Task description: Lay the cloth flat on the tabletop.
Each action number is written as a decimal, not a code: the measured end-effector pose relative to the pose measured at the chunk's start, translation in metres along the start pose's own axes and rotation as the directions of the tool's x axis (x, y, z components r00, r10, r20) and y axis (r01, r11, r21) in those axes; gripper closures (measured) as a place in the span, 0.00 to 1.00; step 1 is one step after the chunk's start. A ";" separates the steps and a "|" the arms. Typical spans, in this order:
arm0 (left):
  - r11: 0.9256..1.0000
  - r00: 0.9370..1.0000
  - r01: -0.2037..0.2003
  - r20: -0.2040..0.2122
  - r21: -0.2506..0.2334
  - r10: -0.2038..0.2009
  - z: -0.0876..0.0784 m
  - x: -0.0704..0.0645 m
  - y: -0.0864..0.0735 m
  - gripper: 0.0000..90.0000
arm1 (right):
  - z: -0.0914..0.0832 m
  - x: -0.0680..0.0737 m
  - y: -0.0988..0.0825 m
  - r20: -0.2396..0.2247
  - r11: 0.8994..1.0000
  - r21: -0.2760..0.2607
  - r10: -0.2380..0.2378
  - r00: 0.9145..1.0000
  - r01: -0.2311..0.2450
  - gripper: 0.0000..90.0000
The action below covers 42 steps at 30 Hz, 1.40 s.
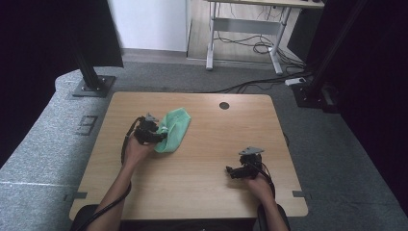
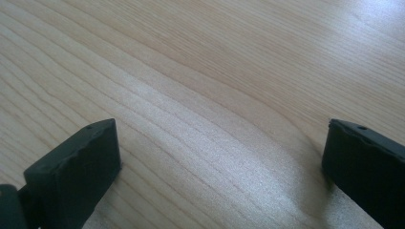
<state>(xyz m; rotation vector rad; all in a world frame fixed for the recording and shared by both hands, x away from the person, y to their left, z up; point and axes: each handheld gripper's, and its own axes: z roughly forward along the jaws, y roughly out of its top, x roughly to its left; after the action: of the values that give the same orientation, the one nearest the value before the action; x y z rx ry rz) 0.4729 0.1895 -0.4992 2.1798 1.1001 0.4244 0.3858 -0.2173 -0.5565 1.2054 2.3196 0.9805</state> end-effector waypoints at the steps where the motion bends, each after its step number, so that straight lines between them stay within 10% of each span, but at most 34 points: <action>1: 1.000 1.000 -0.001 0.007 0.009 0.001 0.002 0.000 -0.002 0.74 | 0.000 0.000 0.000 0.000 1.000 0.000 0.000 1.000 0.000 0.00; 12: 1.000 0.999 -0.001 0.045 0.009 0.000 -0.021 -0.022 -0.040 0.87 | 0.000 0.000 0.000 0.000 1.000 0.000 0.000 1.000 0.000 0.00; 21: 0.999 0.996 -0.033 0.080 -0.001 0.033 -0.035 -0.056 -0.063 0.72 | 0.000 0.000 0.000 0.001 1.000 0.000 0.000 1.000 0.000 0.00; 26: 0.998 0.994 -0.041 0.094 -0.054 0.046 -0.048 -0.049 -0.049 0.36 | 0.000 0.001 0.004 -0.009 1.000 0.021 -0.007 1.000 0.007 0.04; 34: 0.995 0.998 -0.008 0.068 -0.104 0.016 -0.052 -0.032 -0.036 0.33 | 0.006 0.025 0.026 -0.107 0.996 0.026 -0.083 0.991 0.086 0.10; 42: 0.992 0.997 0.022 0.079 -0.123 -0.012 -0.038 -0.022 -0.049 0.37 | 0.018 0.061 0.068 -0.255 0.993 -0.027 -0.122 0.959 0.119 0.17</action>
<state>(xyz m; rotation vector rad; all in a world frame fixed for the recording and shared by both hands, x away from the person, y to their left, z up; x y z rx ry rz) 0.4104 0.2085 -0.5043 2.0598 1.0222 0.3854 0.4002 -0.1331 -0.5205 0.9677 2.5454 1.1637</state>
